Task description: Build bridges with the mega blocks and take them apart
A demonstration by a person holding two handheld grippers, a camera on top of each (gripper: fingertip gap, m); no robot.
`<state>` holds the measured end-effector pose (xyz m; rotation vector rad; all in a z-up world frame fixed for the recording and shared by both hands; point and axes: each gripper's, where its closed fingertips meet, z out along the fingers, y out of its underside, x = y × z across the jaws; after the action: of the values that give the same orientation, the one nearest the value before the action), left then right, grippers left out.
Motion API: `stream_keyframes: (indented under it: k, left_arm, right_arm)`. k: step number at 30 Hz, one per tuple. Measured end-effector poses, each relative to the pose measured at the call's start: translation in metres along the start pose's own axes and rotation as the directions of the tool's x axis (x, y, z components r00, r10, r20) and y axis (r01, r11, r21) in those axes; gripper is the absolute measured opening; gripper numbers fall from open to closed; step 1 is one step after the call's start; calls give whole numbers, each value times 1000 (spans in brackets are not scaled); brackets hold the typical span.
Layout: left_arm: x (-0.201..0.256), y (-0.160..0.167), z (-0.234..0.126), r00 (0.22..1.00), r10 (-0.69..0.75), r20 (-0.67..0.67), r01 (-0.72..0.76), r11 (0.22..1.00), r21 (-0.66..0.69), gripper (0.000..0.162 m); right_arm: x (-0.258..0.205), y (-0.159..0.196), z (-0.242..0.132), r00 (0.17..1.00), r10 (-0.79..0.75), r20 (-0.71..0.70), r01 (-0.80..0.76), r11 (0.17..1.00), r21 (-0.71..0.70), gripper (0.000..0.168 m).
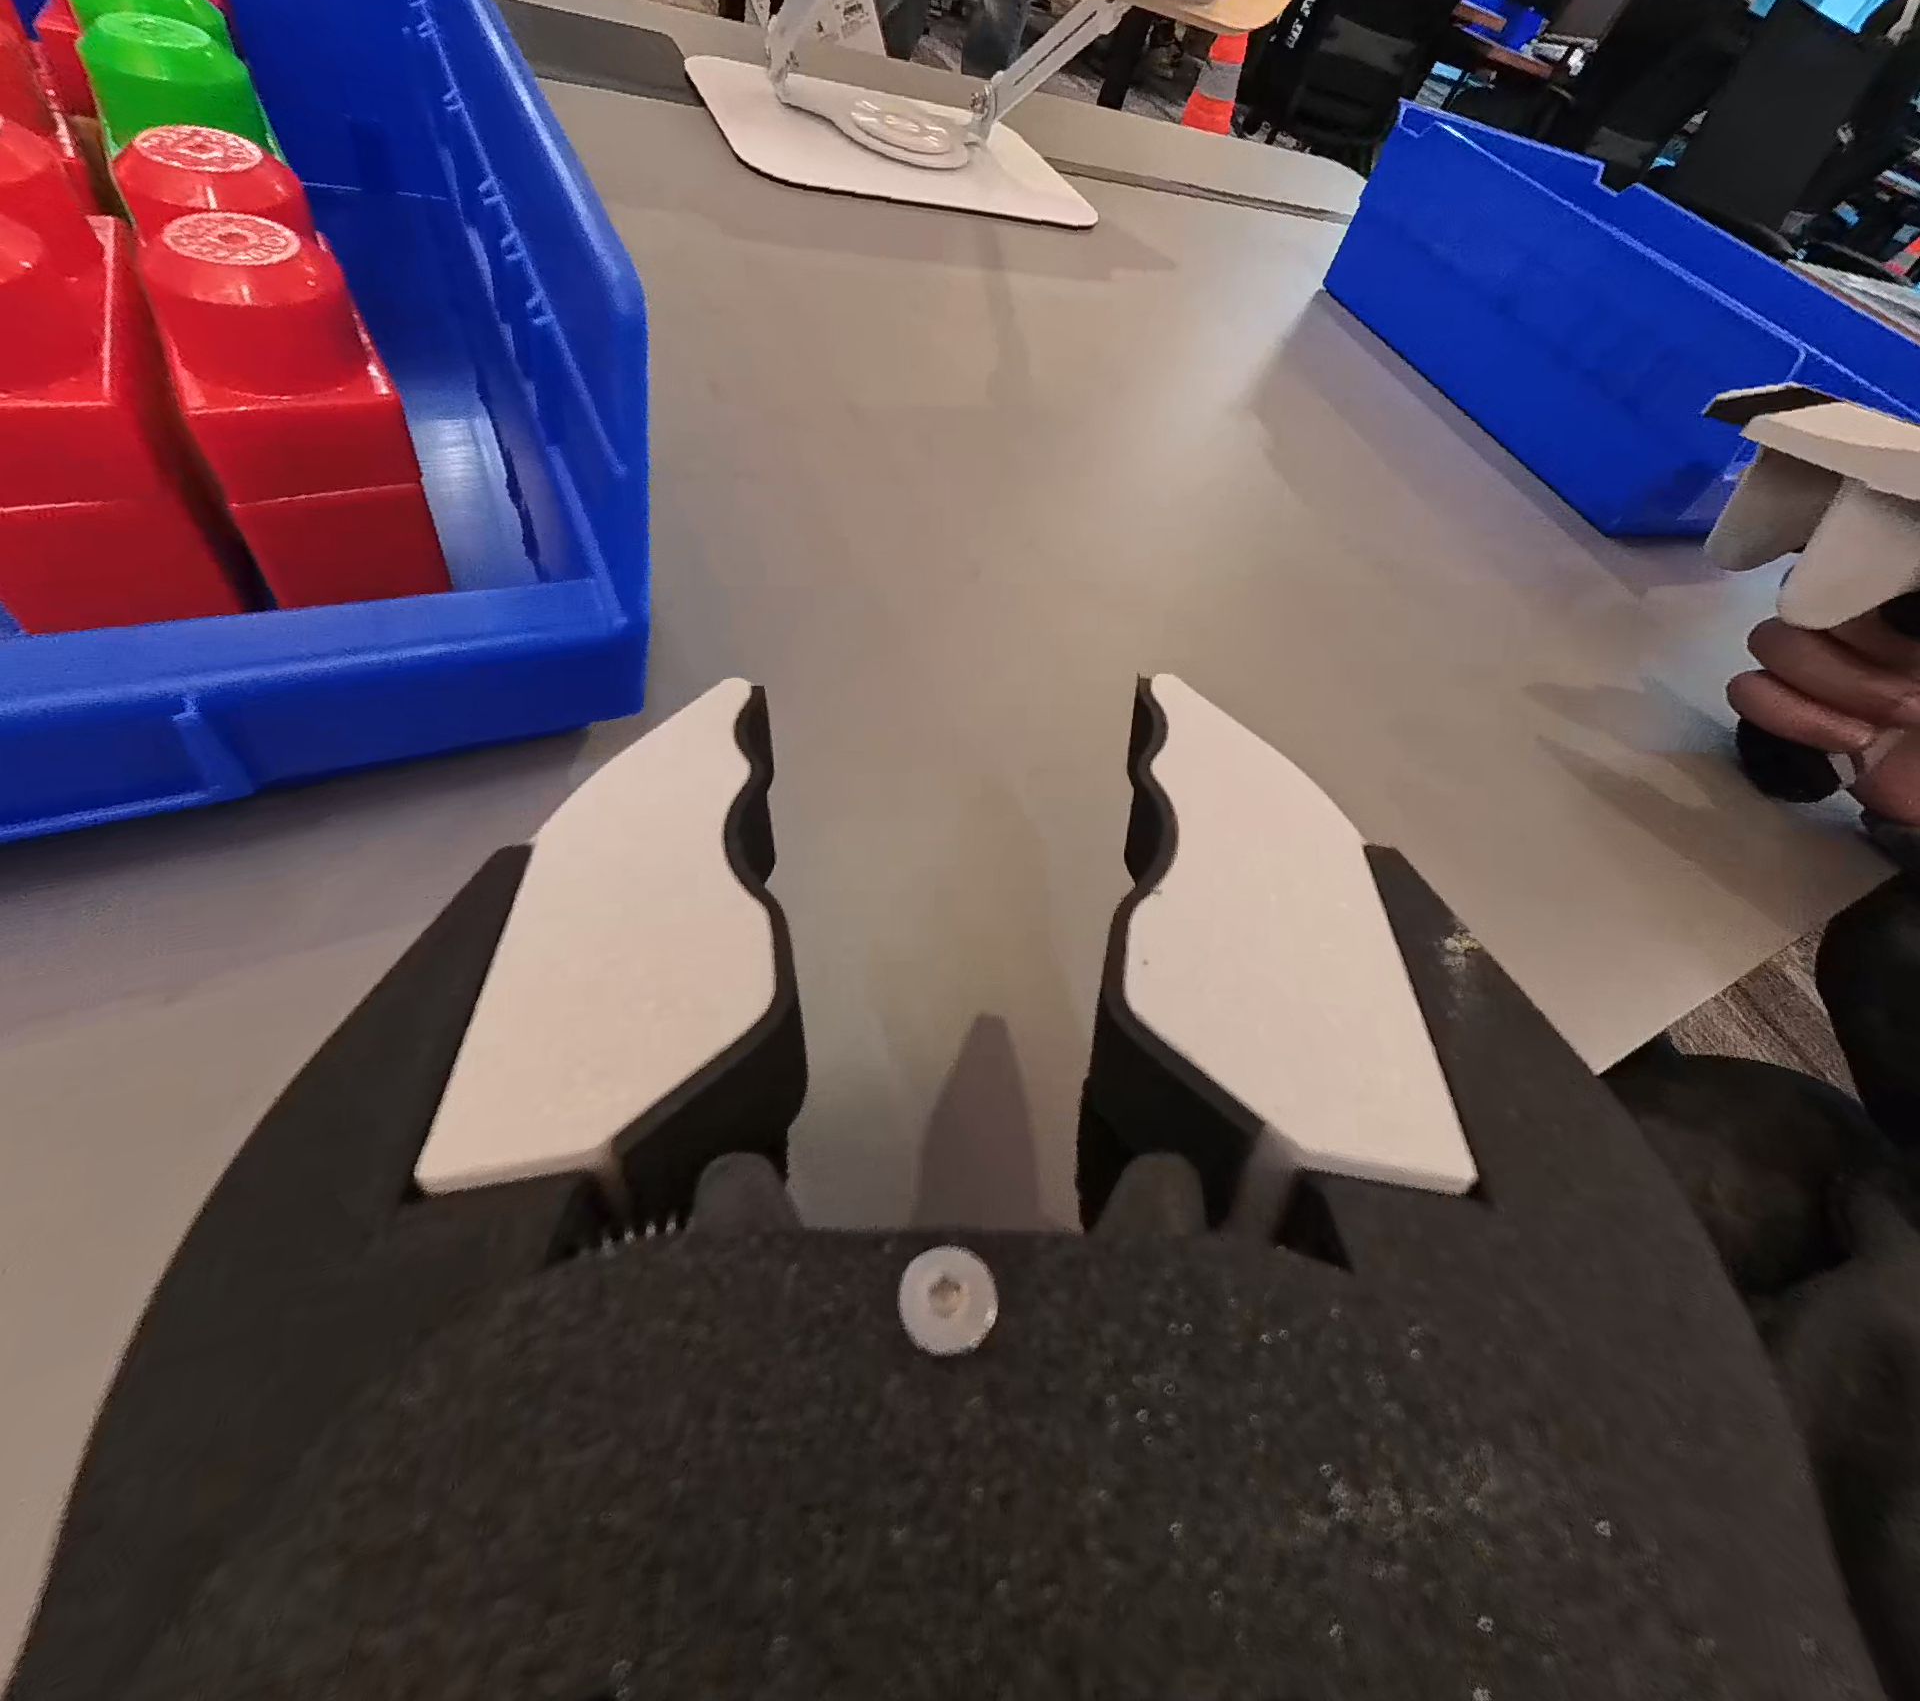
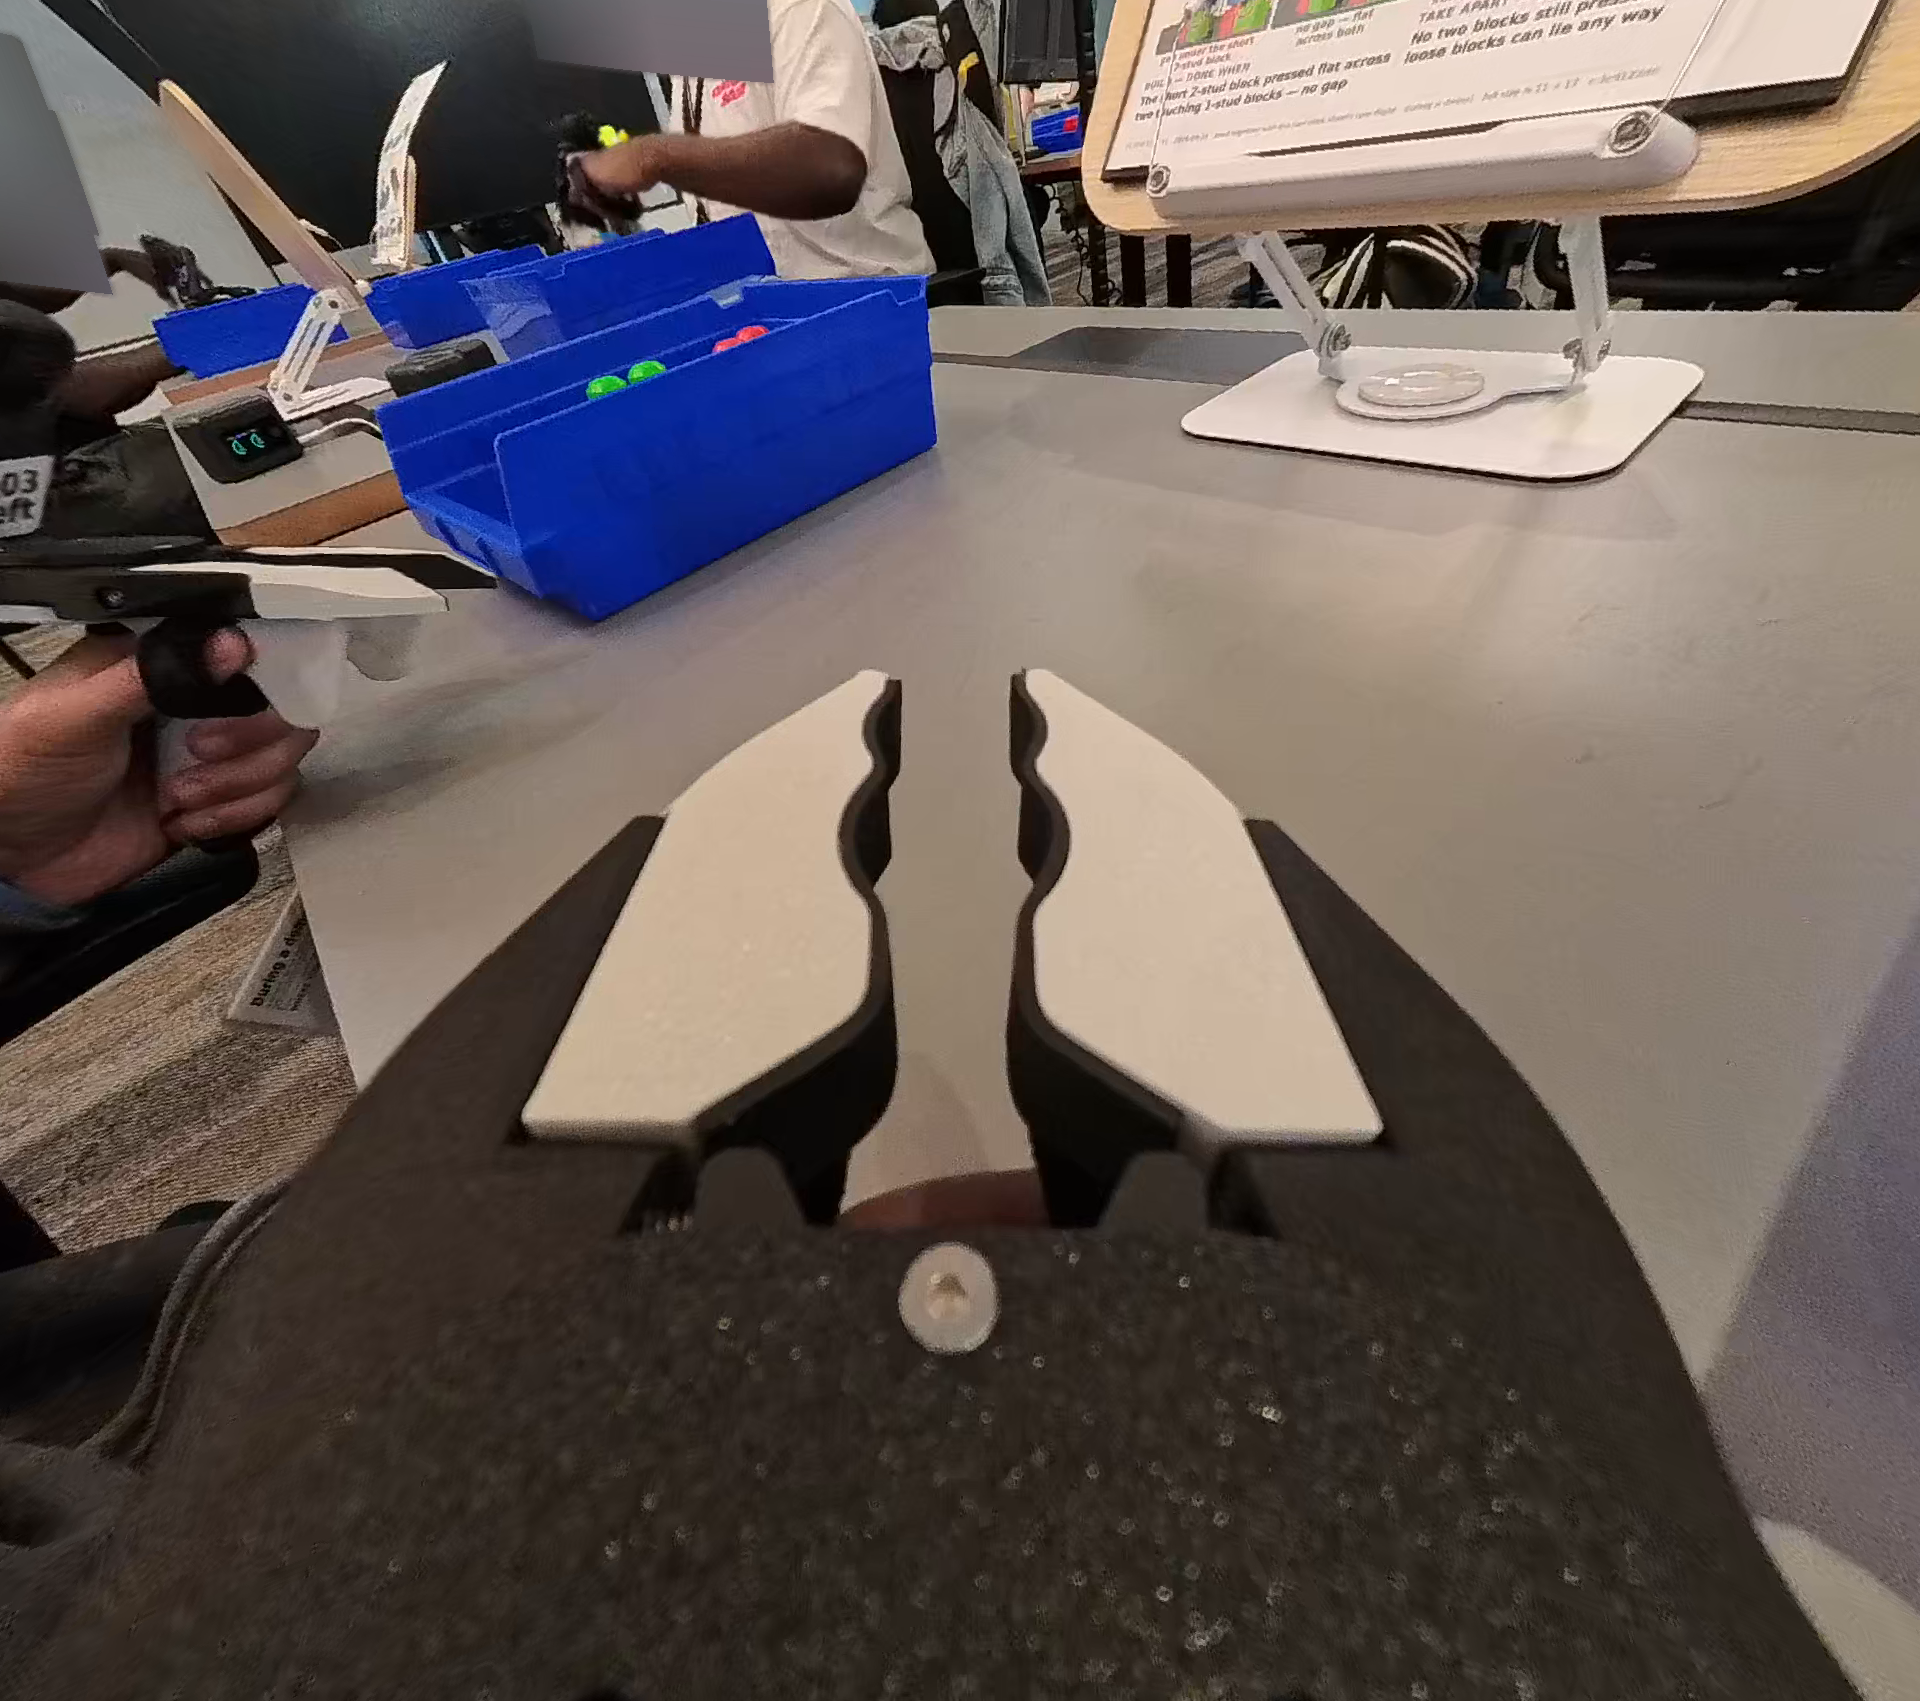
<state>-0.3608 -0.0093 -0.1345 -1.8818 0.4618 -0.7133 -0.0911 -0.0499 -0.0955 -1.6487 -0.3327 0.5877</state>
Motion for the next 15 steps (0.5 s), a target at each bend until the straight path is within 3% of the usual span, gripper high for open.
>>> stream_keyframes:
  k: [15]
  left_arm:
    - [2, 3, 2, 1000, 19, 3, -19, 1000, -17, 65]
  right_arm:
    - [-5, 4, 2, 1000, -8, 17, 9, 999, -31, 19]
